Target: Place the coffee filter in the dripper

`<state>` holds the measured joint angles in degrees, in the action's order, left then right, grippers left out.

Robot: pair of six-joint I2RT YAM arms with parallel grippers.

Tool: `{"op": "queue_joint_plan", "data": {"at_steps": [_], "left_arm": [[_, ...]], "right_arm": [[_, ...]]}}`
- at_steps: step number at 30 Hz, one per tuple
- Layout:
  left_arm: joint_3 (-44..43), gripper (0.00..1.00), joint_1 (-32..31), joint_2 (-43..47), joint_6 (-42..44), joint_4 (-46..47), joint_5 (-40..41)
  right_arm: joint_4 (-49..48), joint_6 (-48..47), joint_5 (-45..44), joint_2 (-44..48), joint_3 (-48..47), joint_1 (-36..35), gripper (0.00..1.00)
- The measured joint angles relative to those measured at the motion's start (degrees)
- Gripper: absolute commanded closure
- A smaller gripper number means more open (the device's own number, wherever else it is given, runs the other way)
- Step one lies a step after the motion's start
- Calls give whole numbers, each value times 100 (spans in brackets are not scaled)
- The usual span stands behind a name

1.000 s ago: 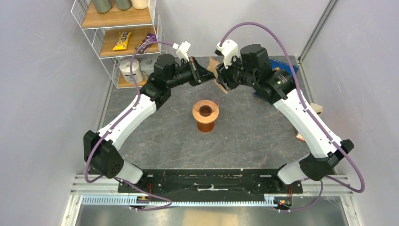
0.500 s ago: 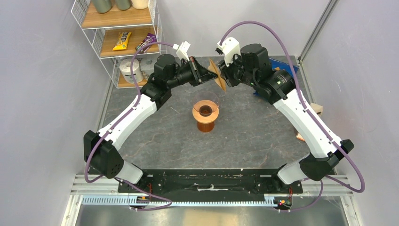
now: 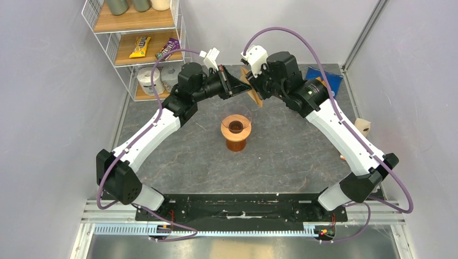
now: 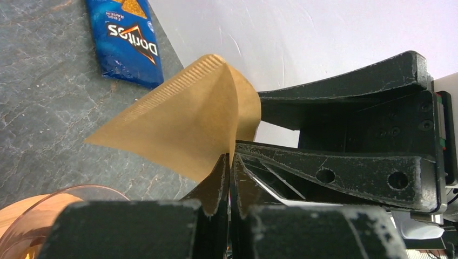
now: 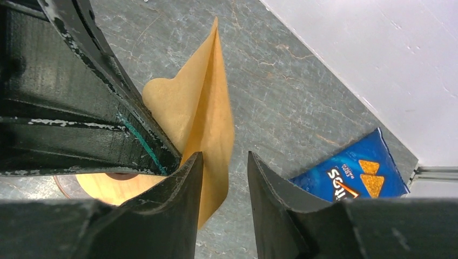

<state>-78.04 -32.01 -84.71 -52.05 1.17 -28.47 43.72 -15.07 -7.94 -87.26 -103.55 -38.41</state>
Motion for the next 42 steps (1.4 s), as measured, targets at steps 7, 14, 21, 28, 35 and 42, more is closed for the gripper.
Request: {"op": "queue_joint_plan", "data": {"at_steps": [7,14,21,28,35,42], "left_arm": [[0,98,0,0,-68,70,-15],[0,98,0,0,-98,76,-61],[0,98,0,0,-107,114,-116],[-144,98,0,0,-103,-273,74],[-481,87,-26,-7,-42,-887,492],[-1016,64,-109,-138,122,-1381,920]], "right_arm": [[-179,92,13,7,96,17,48],[-382,162,81,17,289,122,54],[-428,280,138,13,289,313,78],[-442,428,129,13,289,348,100],[-544,516,17,13,291,240,100],[-905,310,-315,17,498,-26,100]]}}
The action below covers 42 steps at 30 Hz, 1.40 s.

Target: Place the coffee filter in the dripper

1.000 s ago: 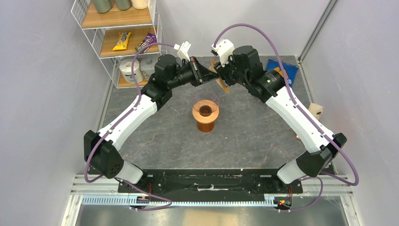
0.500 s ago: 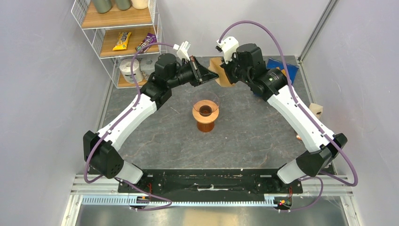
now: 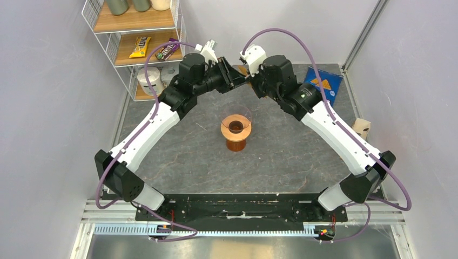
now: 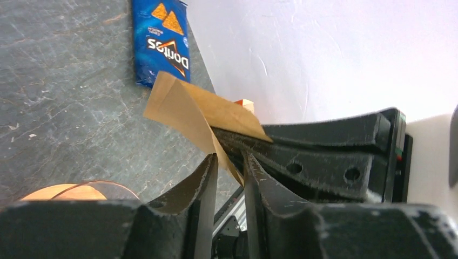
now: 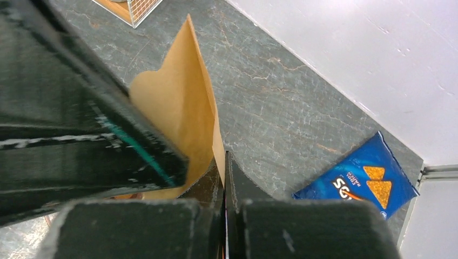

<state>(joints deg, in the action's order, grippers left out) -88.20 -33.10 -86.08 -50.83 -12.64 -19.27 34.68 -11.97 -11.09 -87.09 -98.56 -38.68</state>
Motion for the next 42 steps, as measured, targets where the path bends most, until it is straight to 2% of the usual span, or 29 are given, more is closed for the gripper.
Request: {"op": "queue_joint_plan", "data": {"at_steps": [13,19,29,30,33,39,42], "left_arm": [[-221,63,-39,-168,125,-859,726],[-332,56,-61,-256,151,-992,1016],[-553,52,-129,-337,247,-1134,1521],[-599,54,-146,-363,254,-1152,1574],[-695,68,-216,-433,282,-1150,1681],[-804,73,-319,-496,407,-1217,1934],[-841,80,-337,-514,496,-1241,1971]], "right_arm": [[-645,-299,-579,111,372,-439,100],[-901,-50,-817,278,501,-597,100],[-981,297,-1600,278,501,-944,100],[-1008,330,-1709,271,501,-968,100],[-1058,463,-1993,260,501,-1005,100],[-1075,612,-2437,238,501,-1010,100],[-1115,623,-2629,221,503,-1012,100]]}}
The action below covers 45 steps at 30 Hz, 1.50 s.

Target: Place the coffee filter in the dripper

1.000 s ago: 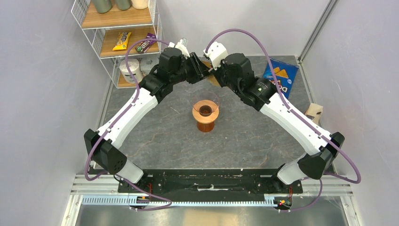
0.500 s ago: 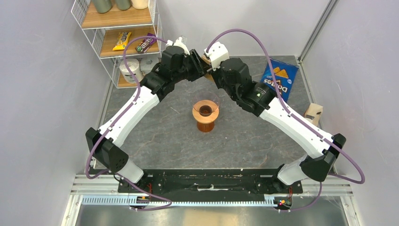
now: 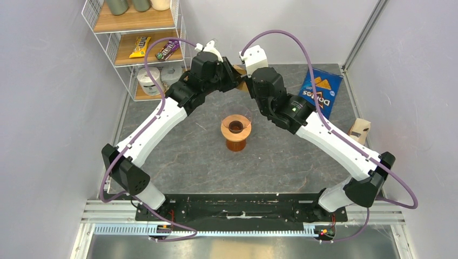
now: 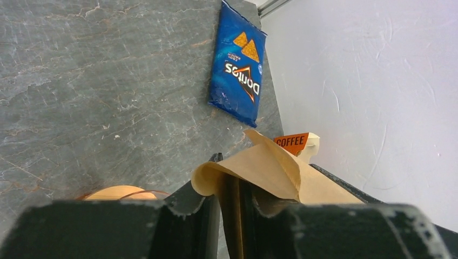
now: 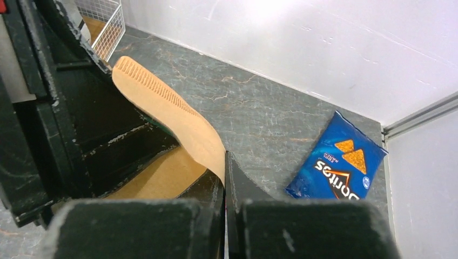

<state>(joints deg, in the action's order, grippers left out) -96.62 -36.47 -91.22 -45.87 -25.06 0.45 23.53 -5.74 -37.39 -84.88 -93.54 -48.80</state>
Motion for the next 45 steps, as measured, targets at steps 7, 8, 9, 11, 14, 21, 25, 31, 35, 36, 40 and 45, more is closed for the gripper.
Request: {"op": "queue_joint_plan", "data": {"at_steps": [7,8,9,11,14,21,25,31,35,36,40,45], "left_arm": [[-20,55,-68,-2,221,-13,63],[-20,51,-68,0,227,-15,63],[-20,50,-68,0,227,-15,61],[-20,50,-68,-2,234,-13,52],[-20,48,-68,0,234,-11,46],[31,51,-90,0,232,39,-81],[203,79,-133,9,243,146,-149],[352,98,-162,140,247,225,-199],[398,98,-160,236,251,240,-203],[398,98,-160,243,251,243,-203],[398,98,-160,243,275,238,-205],[398,98,-160,243,376,197,-214]], "right_arm": [[-42,35,-188,-7,9,0,100],[-57,39,-210,-7,9,0,100],[-81,44,-225,-9,9,0,100],[-125,79,-260,-13,9,0,100],[-179,173,-260,-20,9,0,100],[-258,450,-299,-42,-2,28,100],[-262,643,-299,-48,-4,50,100],[-199,817,-295,-44,-2,142,100],[-179,922,-186,-22,11,175,84],[-170,942,-157,-13,17,177,80],[-157,918,-81,35,63,190,72],[-155,756,173,122,188,221,63]]}}
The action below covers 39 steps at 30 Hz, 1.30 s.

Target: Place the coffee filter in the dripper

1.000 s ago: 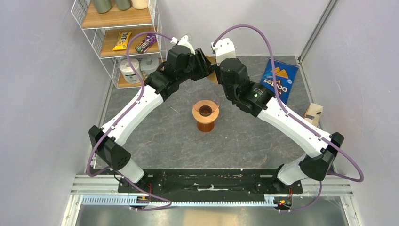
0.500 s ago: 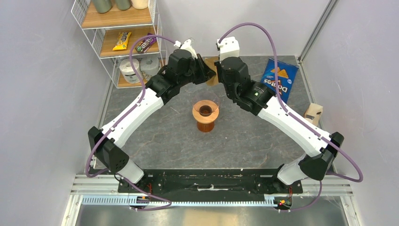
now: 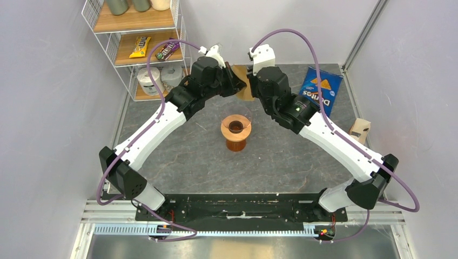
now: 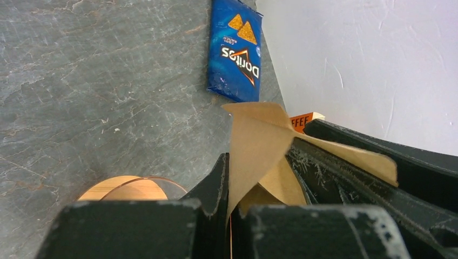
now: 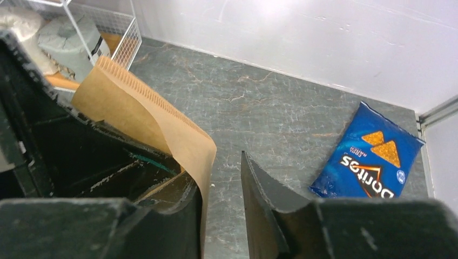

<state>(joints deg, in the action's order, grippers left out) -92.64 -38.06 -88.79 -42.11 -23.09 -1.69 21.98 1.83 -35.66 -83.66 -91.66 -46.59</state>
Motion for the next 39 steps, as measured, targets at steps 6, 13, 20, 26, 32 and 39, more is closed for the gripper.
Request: {"op": "queue_joint_plan", "data": {"at_steps": [6,13,20,26,32,39], "left_arm": [[0,98,0,2,197,-81,-42],[0,98,0,2,369,-92,-144],[0,98,-7,2,459,-125,-210],[-9,98,-48,2,579,-131,-317],[-46,98,-103,2,745,-254,-398],[-61,98,-107,2,962,-431,-452]], "right_arm": [[118,-317,470,79,66,101,63],[562,-334,721,70,17,343,71],[686,-339,933,70,-11,404,54],[820,-494,1351,48,-63,450,48],[984,-831,1829,7,-188,494,48],[1163,-1091,2199,-26,-332,730,85]]}}
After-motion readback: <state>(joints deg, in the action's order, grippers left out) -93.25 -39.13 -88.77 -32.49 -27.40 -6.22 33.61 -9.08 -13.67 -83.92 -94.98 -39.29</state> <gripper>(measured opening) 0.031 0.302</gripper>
